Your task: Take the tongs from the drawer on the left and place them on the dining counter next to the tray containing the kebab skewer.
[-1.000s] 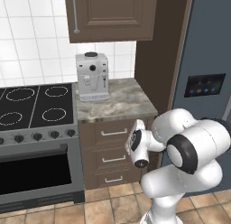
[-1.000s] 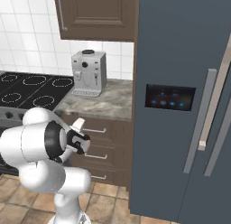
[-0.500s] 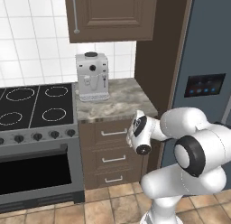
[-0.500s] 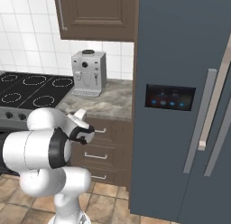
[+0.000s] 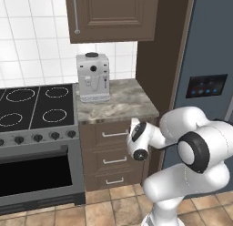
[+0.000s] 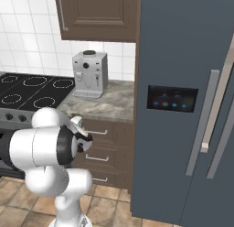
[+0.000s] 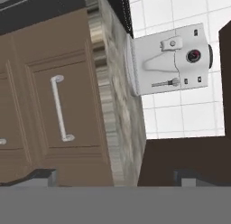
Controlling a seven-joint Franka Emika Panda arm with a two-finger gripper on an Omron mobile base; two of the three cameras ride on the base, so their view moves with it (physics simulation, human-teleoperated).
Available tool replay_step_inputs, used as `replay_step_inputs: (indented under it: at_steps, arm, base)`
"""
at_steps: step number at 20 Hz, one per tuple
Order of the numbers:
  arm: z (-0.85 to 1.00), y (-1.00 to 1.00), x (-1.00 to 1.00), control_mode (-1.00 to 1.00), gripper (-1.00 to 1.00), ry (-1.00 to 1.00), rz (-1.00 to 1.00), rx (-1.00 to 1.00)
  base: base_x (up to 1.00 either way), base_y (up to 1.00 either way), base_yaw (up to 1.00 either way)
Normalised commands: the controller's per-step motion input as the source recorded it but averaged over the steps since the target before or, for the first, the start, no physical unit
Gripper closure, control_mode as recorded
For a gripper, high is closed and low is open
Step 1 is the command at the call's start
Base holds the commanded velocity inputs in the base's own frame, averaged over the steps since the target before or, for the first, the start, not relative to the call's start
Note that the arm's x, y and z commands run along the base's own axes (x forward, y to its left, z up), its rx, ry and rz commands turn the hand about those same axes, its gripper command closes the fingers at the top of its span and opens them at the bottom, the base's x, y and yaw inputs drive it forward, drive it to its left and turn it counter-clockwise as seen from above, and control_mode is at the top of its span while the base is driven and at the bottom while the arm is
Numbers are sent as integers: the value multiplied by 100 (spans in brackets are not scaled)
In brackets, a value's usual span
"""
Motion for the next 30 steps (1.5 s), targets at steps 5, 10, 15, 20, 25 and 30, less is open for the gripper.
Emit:
replay_step_inputs:
  at_steps: [5,10,15,20,25,30]
  arm:
    - [-9,15,0,-100,-100,0,0,-8]
    - [-40,18,-1,-100,-100,0,-3,-21]
    - [-13,1,0,-100,-100,0,-1,-8]
    - [0,0,3,-100,-100,-1,-2,0]
    - [-1,-3,16,-100,-100,-7,-1,0]
    - [-10,-17,4,-100,-100,-2,0,0]
  base:
    - [0,0,0]
    - [0,0,0]
    - [0,0,0]
    - [0,0,0]
    - [0,0,0]
    - [0,0,0]
